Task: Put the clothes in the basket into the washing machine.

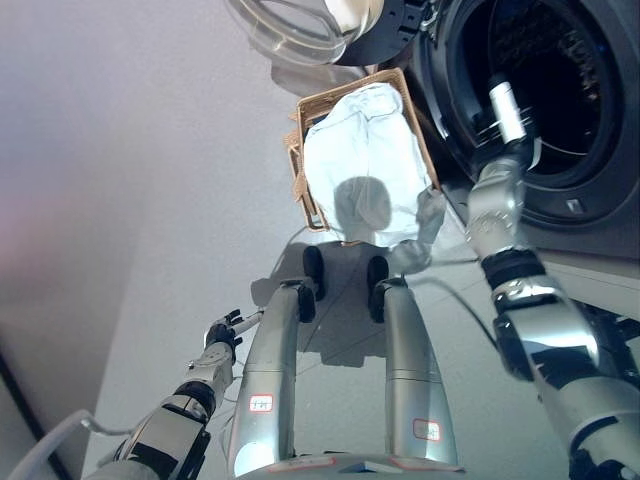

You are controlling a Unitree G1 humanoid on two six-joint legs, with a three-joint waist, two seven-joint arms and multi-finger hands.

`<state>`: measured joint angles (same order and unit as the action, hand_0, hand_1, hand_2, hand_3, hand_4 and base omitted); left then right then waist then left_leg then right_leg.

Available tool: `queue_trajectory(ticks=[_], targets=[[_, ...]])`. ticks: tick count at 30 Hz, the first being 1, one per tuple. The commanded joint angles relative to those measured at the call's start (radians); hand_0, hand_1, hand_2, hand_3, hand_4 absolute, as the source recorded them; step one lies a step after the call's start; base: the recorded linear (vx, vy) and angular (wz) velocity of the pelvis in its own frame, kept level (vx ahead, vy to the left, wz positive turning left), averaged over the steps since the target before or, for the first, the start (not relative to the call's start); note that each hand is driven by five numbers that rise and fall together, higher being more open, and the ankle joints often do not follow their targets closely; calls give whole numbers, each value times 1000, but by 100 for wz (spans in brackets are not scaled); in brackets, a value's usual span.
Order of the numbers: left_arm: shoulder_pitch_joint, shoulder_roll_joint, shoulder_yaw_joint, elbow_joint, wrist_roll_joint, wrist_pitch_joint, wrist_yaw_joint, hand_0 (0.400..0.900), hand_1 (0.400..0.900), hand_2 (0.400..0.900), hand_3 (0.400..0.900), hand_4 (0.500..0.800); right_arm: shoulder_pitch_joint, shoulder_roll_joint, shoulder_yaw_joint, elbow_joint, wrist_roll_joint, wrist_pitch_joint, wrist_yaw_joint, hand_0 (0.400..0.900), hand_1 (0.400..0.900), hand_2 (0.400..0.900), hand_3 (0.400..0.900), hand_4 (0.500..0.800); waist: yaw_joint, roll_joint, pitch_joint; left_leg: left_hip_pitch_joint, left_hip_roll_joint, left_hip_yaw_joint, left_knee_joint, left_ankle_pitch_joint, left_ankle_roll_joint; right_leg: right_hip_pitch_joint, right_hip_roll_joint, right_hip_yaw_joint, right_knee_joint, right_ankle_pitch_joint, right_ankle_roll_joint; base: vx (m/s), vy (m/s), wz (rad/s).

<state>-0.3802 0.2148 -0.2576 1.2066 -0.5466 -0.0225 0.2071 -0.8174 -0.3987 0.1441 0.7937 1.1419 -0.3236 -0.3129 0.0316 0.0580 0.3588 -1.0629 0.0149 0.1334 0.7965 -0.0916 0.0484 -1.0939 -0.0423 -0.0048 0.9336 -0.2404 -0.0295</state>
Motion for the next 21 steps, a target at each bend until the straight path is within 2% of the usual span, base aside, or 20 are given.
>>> queue_trajectory(ticks=[1,4,9,12,17,21], targets=[[102,48,63,58,40,15,12,900,900,900,900,800,77,-52,60,-205,-214,-2,70,900,900,900,900,800,-9,13,0,91,-32,39,-84,-63,-15,55,63,53,-145,85,33,-15,39,-5],[114,47,85,63,71,18,-1,900,900,900,900,800,179,-53,100,-237,-352,44,81,900,900,900,900,800,-16,-3,2,155,-30,31,-135,-57,-20,126,61,46,-202,102,40,3,42,-3],[134,34,111,74,123,22,-10,900,900,900,900,800,359,-46,159,-167,-668,126,58,900,900,900,900,800,-26,-29,-16,308,-43,13,-262,-25,-27,289,50,28,-334,138,59,35,50,2],[147,25,116,79,160,27,-11,900,900,900,900,800,444,-26,168,-46,-812,167,38,900,900,900,900,800,-26,-42,-23,462,-55,-3,-379,3,-34,446,45,11,-442,163,71,63,52,5],[174,21,126,87,198,19,-8,900,900,900,900,800,561,44,131,195,-892,217,28,900,900,900,900,800,-29,-61,-84,702,-68,-31,-584,66,-45,686,50,-6,-634,209,99,66,29,4],[197,24,130,106,229,13,-16,900,900,900,900,800,618,102,81,426,-904,267,56,900,900,900,900,800,-25,-62,-140,856,-72,-52,-728,111,-61,841,52,-13,-786,242,108,30,11,4]])
